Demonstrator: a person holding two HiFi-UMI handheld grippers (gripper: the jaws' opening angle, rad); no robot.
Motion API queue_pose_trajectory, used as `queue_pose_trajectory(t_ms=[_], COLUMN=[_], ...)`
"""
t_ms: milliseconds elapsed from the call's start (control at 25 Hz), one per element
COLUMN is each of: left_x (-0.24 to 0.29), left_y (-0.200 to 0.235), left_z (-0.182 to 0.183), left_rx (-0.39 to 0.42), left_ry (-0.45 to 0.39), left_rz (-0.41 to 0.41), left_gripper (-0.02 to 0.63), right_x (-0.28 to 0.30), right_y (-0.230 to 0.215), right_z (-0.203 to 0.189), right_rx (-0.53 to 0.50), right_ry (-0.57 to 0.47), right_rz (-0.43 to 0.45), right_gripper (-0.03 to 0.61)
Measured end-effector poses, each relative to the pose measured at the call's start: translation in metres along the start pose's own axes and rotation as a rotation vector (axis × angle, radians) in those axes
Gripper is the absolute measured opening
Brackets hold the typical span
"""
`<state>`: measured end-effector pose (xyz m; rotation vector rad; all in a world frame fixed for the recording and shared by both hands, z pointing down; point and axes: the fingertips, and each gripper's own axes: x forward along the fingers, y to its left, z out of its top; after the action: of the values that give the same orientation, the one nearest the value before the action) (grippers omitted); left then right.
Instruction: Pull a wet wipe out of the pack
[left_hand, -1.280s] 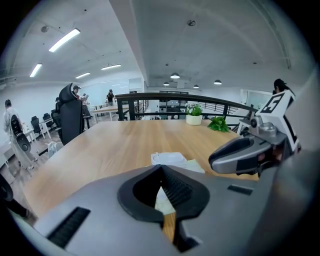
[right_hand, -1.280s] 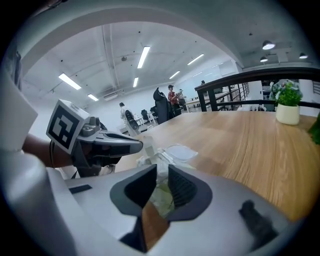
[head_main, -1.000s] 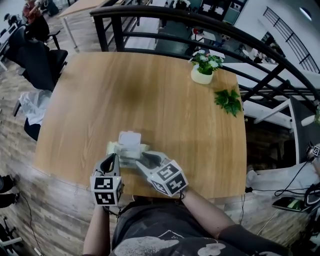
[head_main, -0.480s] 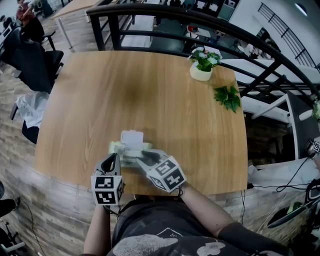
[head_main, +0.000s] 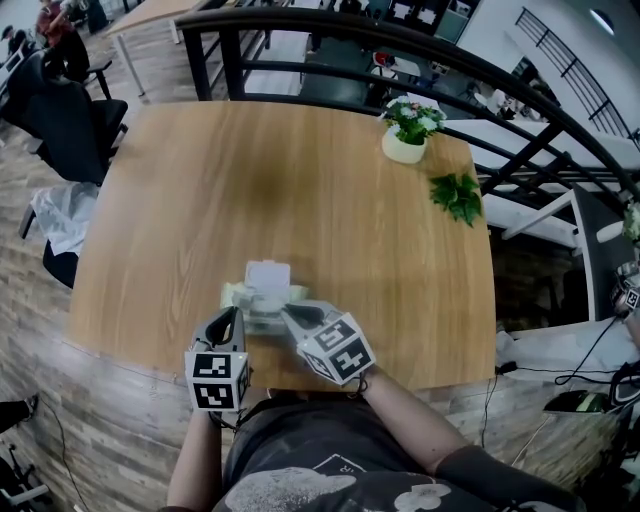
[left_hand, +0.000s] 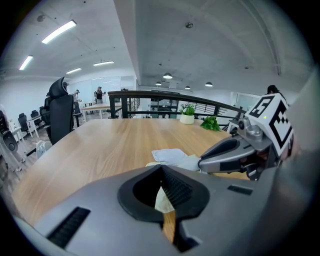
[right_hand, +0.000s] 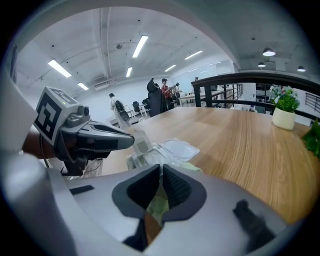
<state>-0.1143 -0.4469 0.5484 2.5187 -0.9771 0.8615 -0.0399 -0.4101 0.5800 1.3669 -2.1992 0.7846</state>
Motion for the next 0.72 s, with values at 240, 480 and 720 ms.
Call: queue_pose_trajectory(t_ms=[240,480,720], left_x=[-0.002,-0.002,-0.004], left_y=[-0.001,-0.002,-0.004], left_z=[-0.001,-0.001,0.0], left_rx=[0.005,0.008,0.026], left_ry=[-0.002,-0.003,-0.004], left_rz=[-0.003,0.001,-0.006], left_gripper=[0.014,0.015,0.014], right_x=[-0.004,-0.005,-0.01], right_y=[0.002,0.0,-0.002], right_z=[-0.001,-0.002,-0.003], right_rx=[0.007,0.024,0.028], right_ry=[-0.01,-0.013,-0.013], right_rz=[0.0,-0.006,-0.015], right_gripper=[0.035,0.035,0.034])
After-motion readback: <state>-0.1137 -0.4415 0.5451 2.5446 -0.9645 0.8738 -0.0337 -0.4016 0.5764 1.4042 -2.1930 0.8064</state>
